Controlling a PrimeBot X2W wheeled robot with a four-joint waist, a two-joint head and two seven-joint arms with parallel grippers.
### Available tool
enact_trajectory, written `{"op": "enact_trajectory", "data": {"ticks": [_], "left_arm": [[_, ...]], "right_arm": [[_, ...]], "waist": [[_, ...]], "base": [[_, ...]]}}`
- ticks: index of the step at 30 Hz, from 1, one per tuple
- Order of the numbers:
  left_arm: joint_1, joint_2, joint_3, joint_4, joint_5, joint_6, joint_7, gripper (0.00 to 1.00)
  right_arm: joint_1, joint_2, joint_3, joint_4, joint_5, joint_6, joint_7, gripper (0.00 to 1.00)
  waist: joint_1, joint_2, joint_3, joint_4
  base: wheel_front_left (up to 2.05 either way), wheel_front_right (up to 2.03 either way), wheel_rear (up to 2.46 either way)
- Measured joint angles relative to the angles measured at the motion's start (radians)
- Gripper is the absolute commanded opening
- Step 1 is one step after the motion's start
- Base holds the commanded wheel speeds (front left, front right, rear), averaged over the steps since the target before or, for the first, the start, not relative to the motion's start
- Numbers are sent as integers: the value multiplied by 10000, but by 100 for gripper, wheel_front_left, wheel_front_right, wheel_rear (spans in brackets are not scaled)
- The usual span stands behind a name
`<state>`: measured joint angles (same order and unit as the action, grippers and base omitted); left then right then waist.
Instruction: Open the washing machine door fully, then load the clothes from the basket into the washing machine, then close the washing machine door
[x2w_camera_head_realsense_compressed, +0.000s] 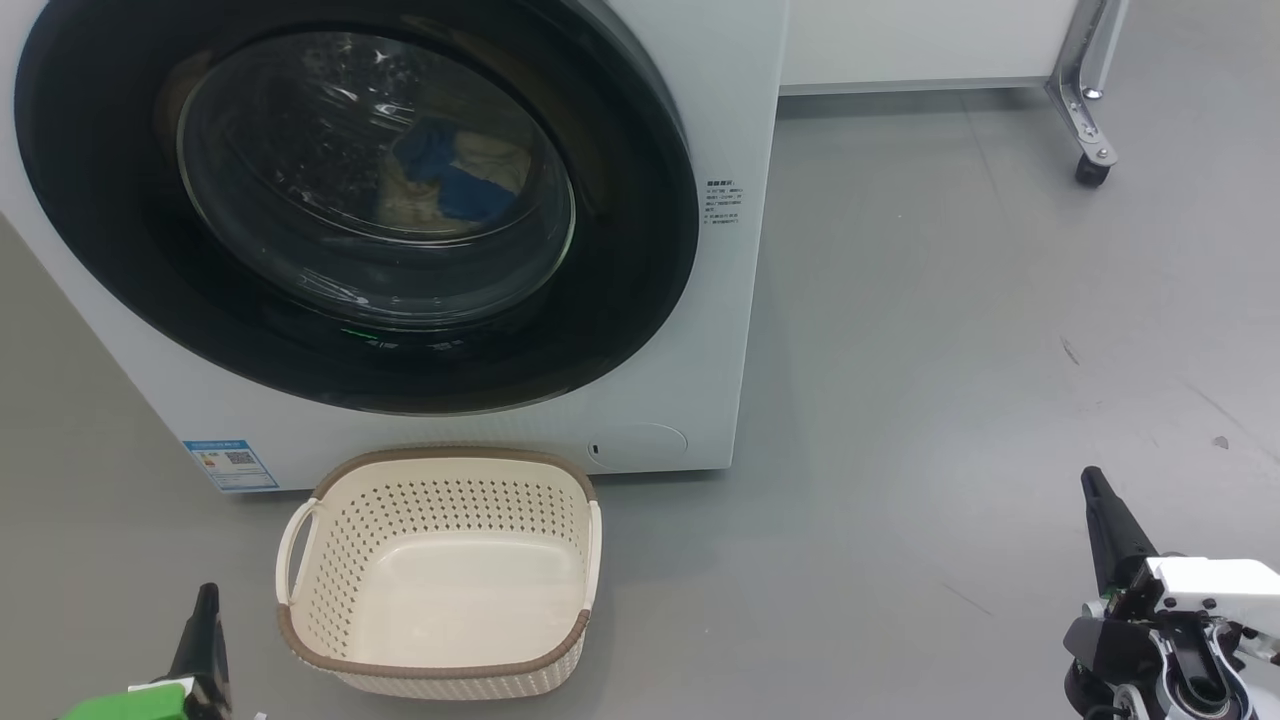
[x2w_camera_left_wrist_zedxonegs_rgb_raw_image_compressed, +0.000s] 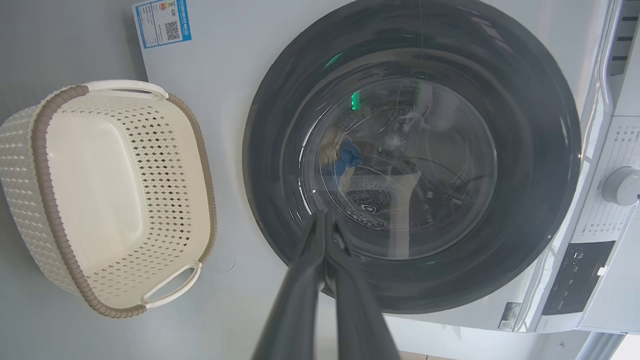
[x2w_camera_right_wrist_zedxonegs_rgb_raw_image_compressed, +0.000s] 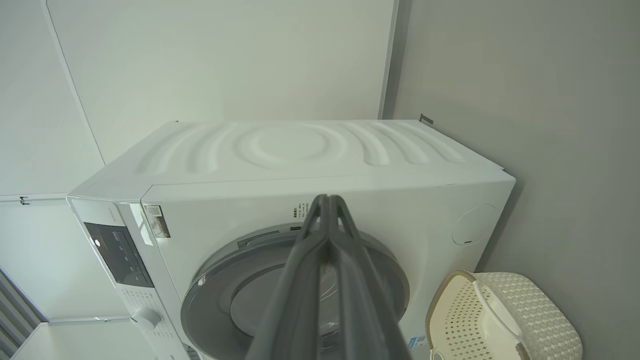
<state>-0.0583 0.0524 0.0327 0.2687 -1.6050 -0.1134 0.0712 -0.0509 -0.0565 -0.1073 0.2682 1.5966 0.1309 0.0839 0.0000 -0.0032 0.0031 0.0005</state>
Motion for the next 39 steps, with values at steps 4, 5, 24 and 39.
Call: {"op": "enact_trajectory", "data": {"ticks": [4,5,24,39], "left_arm": [[-10,19,40,4,-324,-42,2,0],[-11,19,42,4,-324,-42,2,0],[-22,19,61,4,-324,-81,48,0],[-24,19,75,4,-324,-81,79,0]], "right_arm": [[-24,8,-36,0,219,0,44,0],[-25,8,-38,0,219,0,46,0],[-47,15,-54,0,219,0,56,0],[-49,21,-61,2,219,0,58,0]], "waist": [[0,0,-2,-6],[0,0,-2,-6],[0,0,-1,-5],[0,0,-1,-5]], "base": [[0,0,0],[0,0,0],[0,0,0],[0,0,0]]}}
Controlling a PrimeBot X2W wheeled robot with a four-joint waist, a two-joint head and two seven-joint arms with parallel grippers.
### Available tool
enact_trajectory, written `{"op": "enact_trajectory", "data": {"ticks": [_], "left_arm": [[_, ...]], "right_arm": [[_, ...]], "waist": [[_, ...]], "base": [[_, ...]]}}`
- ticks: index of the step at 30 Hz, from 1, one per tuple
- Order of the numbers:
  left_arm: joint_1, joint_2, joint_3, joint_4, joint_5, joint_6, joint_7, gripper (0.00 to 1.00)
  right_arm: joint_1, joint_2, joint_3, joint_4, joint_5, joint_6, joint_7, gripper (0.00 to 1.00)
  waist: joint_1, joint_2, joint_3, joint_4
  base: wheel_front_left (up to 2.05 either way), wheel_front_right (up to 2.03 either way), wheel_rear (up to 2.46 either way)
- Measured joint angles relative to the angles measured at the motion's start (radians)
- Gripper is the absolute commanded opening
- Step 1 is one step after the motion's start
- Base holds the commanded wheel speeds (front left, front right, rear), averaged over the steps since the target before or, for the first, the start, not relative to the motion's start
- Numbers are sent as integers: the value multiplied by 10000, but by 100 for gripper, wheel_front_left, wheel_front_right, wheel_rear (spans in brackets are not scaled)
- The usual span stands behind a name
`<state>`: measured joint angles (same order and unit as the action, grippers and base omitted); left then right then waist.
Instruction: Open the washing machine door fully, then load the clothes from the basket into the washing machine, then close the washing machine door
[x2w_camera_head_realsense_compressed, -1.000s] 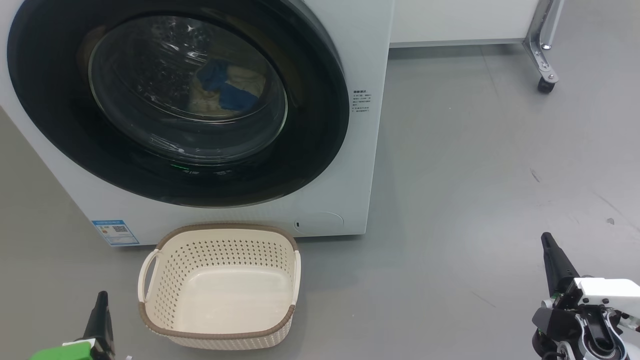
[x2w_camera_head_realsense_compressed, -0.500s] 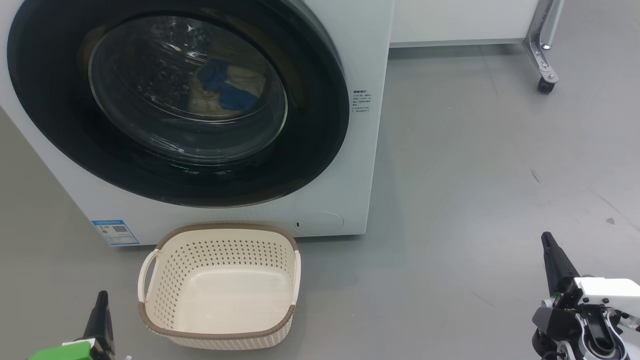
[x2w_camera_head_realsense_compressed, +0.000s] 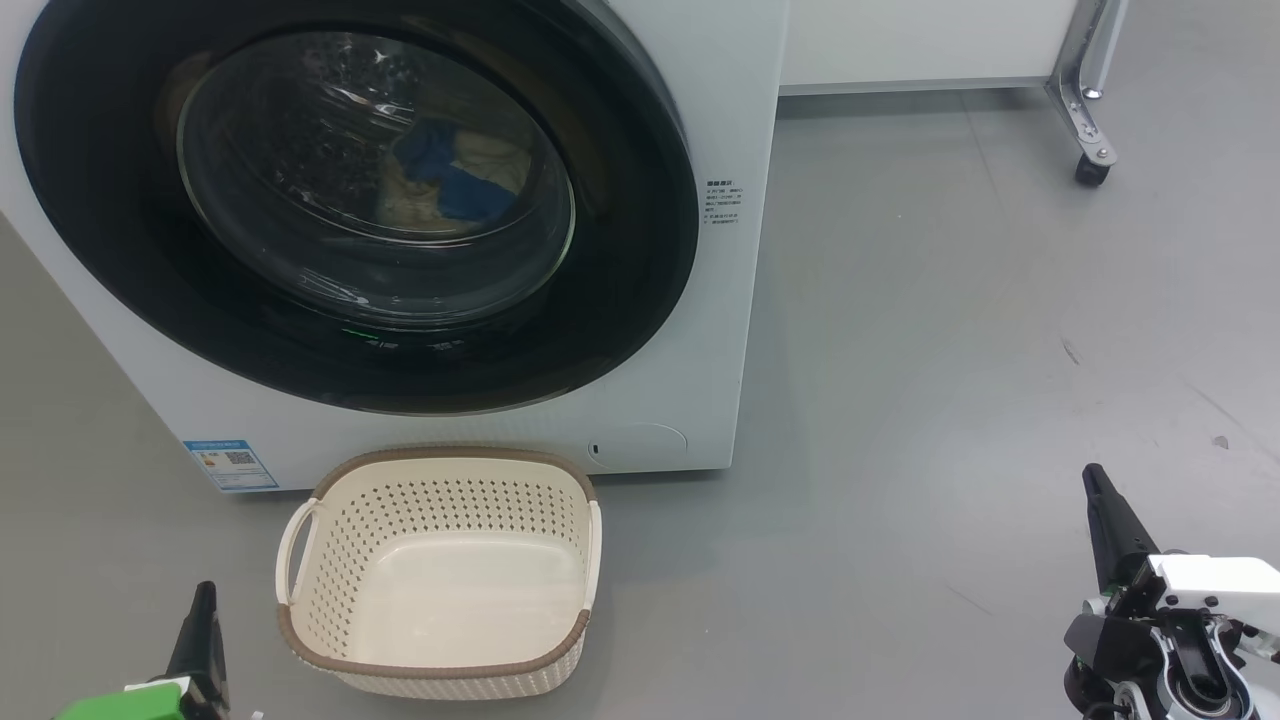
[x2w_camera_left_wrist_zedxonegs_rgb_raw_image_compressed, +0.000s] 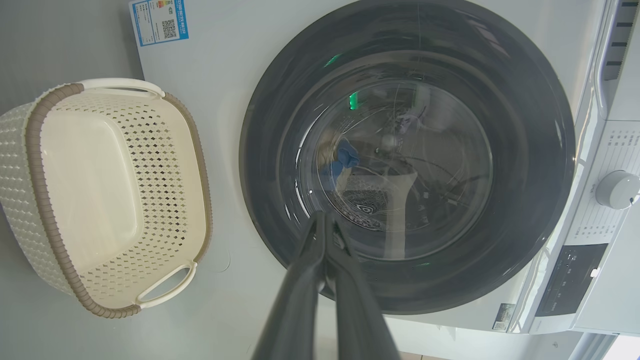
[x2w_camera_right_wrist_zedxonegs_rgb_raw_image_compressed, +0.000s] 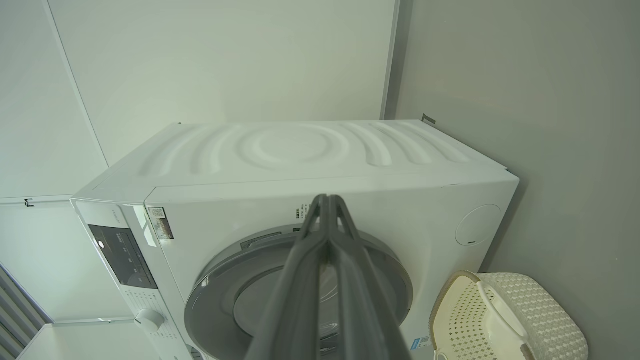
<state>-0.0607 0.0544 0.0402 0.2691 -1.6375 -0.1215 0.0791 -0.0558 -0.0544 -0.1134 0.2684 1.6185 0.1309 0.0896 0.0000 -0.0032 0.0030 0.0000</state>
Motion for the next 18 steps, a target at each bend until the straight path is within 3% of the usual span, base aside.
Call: {"op": "enact_trajectory", "data": {"ticks": [18], "left_arm": [[-2,0,12,-2,2,0,0,0]], "right_arm": [[0,4,-12,0,0,0,25,0]], "waist": [[0,0,0,0]], "base": [[0,0,0]]}}
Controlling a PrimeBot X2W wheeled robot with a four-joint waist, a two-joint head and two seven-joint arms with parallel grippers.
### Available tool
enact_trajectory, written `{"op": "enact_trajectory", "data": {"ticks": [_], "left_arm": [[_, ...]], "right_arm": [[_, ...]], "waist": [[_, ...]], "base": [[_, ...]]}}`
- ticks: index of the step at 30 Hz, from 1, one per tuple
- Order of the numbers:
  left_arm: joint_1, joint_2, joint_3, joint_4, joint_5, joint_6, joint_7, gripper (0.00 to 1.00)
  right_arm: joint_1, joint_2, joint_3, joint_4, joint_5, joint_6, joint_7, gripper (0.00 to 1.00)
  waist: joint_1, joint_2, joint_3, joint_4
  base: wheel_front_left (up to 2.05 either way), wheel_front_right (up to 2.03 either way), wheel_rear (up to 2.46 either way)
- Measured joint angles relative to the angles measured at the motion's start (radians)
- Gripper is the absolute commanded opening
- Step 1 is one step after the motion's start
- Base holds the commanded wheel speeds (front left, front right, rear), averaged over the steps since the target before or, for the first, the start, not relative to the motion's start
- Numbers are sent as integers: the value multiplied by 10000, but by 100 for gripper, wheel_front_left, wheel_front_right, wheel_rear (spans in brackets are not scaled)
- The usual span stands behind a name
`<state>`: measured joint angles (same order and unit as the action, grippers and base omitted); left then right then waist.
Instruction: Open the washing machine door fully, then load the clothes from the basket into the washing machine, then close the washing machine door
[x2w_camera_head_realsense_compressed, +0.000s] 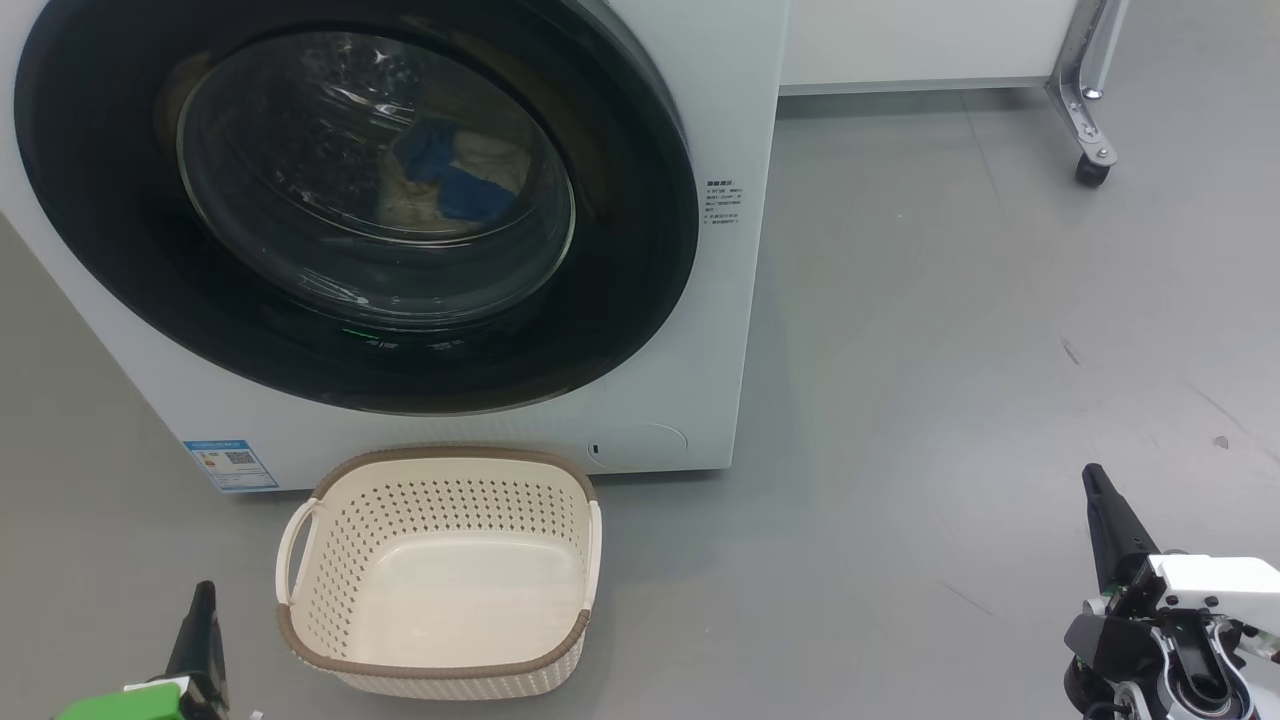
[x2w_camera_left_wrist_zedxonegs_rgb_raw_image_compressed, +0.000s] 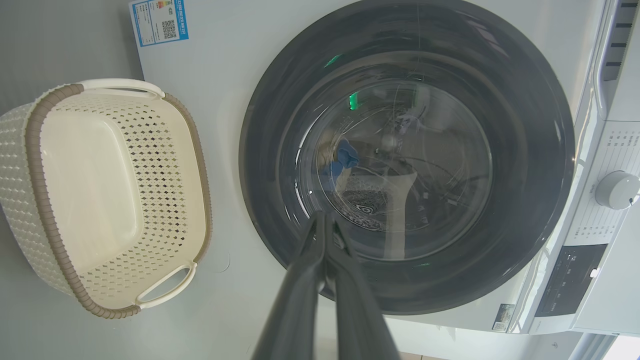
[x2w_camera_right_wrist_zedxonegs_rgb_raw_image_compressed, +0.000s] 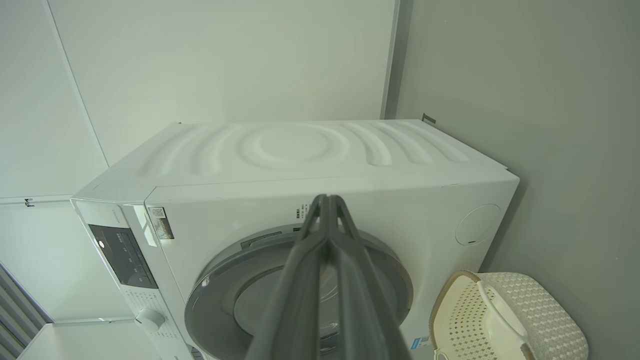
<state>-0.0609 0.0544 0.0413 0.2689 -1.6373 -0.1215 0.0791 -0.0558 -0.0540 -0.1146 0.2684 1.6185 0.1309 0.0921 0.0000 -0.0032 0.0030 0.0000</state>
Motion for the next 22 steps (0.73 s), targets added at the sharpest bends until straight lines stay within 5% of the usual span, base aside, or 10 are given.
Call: {"op": "enact_trajectory", "data": {"ticks": [22], "left_arm": [[-2,0,17,0,0,0,0,0]], "right_arm": [[-1,12,-6,0,0,0,2,0]], "waist": [[0,0,0,0]], "base": [[0,0,0]]}}
